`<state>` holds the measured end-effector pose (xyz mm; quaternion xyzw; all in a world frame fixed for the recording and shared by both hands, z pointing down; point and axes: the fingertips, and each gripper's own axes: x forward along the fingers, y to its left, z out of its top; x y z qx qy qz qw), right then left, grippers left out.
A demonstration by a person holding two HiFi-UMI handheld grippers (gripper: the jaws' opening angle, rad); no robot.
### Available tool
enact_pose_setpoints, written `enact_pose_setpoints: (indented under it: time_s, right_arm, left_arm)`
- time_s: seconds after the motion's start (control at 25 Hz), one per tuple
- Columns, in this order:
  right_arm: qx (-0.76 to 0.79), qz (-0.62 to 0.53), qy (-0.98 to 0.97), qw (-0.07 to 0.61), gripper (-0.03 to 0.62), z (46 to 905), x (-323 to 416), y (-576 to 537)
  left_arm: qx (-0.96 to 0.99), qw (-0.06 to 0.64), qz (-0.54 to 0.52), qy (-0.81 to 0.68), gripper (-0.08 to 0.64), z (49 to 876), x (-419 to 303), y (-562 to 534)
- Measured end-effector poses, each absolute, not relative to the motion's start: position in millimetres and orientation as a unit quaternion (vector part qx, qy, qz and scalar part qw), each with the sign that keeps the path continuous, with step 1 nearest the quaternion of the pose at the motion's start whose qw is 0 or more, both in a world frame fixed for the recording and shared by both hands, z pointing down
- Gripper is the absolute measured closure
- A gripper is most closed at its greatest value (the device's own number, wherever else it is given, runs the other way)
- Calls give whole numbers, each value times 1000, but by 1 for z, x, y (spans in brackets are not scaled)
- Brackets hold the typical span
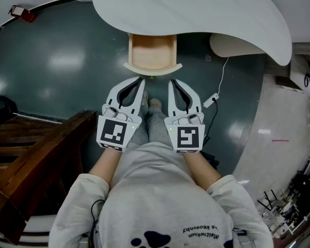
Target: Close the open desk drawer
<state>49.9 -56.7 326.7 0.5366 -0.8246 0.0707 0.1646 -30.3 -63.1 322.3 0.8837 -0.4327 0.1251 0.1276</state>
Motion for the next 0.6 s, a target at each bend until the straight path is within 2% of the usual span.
enact_pose_setpoints:
  time_s: [0.6]
  right_arm:
    - [532, 103, -815, 204, 575, 412, 39, -66]
  left_arm:
    - [888, 139, 174, -403, 551, 414, -32, -62]
